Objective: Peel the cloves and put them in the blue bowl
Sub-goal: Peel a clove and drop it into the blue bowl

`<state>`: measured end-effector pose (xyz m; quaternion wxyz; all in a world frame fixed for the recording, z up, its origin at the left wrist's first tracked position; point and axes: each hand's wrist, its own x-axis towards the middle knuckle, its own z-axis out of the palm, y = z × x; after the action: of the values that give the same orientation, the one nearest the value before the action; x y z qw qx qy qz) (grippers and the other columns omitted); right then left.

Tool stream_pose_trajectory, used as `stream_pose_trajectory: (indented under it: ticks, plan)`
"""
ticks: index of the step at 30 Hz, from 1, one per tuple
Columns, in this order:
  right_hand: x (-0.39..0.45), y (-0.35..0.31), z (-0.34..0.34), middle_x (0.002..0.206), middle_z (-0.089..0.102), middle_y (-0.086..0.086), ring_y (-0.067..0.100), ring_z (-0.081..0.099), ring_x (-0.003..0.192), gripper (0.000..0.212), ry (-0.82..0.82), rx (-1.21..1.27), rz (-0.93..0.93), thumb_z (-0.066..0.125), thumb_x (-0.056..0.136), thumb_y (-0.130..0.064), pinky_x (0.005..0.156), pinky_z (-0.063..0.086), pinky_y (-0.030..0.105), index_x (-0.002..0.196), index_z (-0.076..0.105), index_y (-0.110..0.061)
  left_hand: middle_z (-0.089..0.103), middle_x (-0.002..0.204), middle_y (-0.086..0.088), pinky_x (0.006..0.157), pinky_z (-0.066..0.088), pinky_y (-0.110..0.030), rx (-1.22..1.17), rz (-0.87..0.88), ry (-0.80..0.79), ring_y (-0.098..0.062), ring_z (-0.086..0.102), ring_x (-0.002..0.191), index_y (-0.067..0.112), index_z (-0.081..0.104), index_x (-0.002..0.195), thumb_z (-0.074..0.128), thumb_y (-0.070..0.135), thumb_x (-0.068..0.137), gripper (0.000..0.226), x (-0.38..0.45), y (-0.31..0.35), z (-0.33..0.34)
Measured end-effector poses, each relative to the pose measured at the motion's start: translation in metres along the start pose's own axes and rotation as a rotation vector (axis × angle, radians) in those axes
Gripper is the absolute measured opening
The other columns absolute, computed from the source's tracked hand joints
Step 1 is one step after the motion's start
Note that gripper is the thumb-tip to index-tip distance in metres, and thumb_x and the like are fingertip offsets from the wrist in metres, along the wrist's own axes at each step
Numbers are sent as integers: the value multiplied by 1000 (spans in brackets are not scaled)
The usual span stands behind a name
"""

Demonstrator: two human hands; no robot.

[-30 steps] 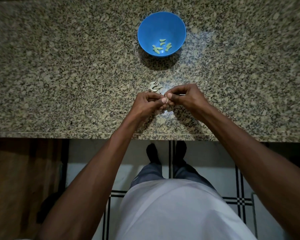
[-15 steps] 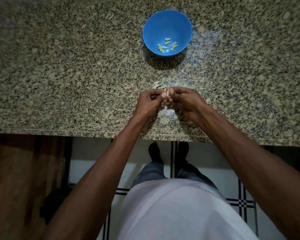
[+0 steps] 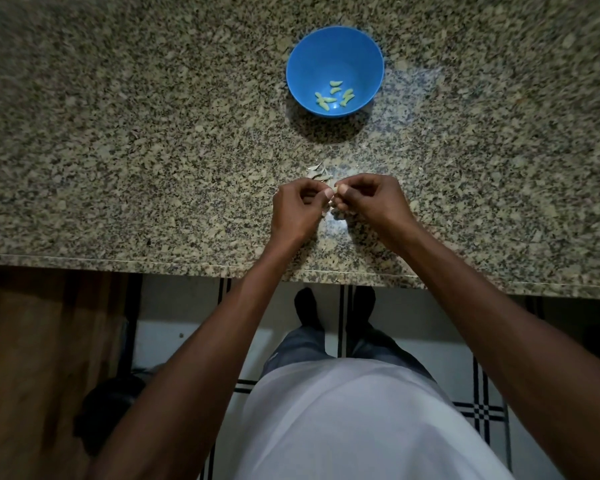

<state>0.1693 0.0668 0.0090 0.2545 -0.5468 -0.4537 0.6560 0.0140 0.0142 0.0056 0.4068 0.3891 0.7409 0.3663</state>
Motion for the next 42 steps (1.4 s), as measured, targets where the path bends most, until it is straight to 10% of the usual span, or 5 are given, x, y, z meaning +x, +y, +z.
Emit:
stream_pose_trajectory:
  ticks: [13,30,35,42]
  plan:
    - [0,-19,6,87,73,10,8,72,69,9,-88,115,164,65,99,1,69,59,19,103,72,3,76,98,-16,77,59,-27,-216,-171,-128,-13,70,81,1,72,108,67,12,100,15,4,-2,-1]
    - [3,-32,-9,87,80,5,7,69,81,23,-244,241,495,54,104,2,84,58,19,91,73,-1,72,96,-3,85,59,-31,148,81,-320,-21,70,95,10,68,103,59,11,103,10,8,7,-16]
    - [4,-34,-8,87,77,7,6,69,74,18,-242,346,581,55,104,0,68,60,14,95,70,2,69,94,-4,80,55,-35,242,198,-303,-23,66,90,9,65,104,53,7,105,12,5,6,-16]
    - [1,-22,-9,94,75,16,15,75,76,12,-80,295,391,66,97,3,74,63,23,105,72,10,72,93,6,75,58,-22,172,211,-192,-3,68,82,12,70,107,69,18,99,10,2,5,-13]
